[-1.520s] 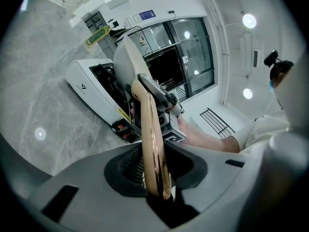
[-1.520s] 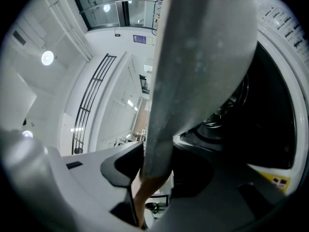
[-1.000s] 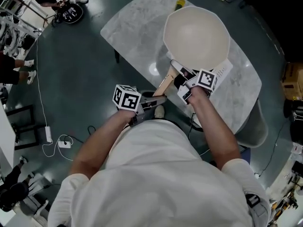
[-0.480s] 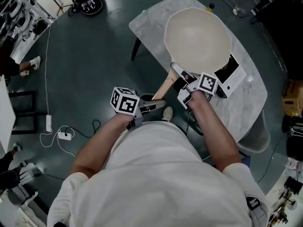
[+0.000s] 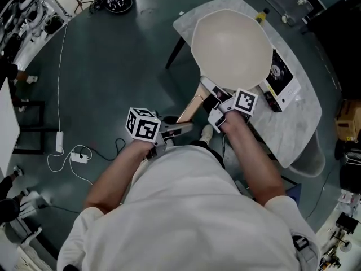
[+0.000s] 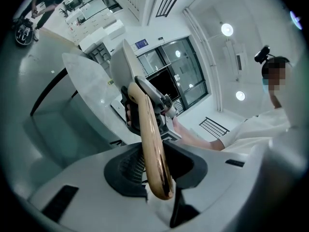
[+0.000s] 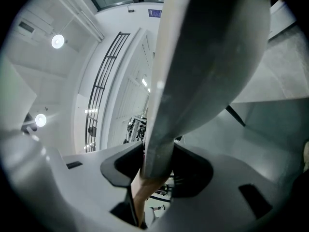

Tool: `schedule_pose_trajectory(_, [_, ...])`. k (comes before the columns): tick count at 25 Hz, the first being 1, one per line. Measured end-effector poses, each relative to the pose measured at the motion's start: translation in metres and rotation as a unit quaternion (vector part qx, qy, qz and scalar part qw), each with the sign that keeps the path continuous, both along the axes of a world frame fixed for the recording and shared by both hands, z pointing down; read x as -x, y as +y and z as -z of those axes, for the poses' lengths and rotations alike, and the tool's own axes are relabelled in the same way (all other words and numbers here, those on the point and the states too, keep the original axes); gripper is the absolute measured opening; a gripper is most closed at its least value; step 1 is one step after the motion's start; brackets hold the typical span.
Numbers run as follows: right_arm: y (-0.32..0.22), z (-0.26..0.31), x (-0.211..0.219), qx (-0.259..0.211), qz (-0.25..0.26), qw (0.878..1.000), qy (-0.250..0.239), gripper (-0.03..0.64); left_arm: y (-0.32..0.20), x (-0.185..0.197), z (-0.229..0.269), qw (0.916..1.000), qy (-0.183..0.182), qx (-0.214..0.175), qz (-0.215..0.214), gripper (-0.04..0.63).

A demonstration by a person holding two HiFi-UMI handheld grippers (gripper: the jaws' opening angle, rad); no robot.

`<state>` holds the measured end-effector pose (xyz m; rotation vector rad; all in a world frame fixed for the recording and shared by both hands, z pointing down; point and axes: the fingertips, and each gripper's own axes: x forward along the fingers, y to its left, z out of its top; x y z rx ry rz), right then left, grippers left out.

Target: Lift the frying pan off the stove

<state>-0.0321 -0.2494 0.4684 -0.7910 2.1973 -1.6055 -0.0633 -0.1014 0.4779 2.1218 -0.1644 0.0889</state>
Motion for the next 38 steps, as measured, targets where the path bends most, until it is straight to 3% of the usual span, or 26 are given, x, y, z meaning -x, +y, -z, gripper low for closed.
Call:
schedule_pose_trajectory(13, [0.049,0.000,0.057,-0.001,-0.004,1.000,0.006,0.175,0.048,0.058,-0.001,0.9998,0.021,-0.003,-0.002,0.118])
schedule_pose_trajectory(38, [0.050,0.003,0.056,0.001,-0.007,1.000,0.008,0.178,0.050,0.058,0.005,0.9995,0.030,-0.001,-0.011,0.120])
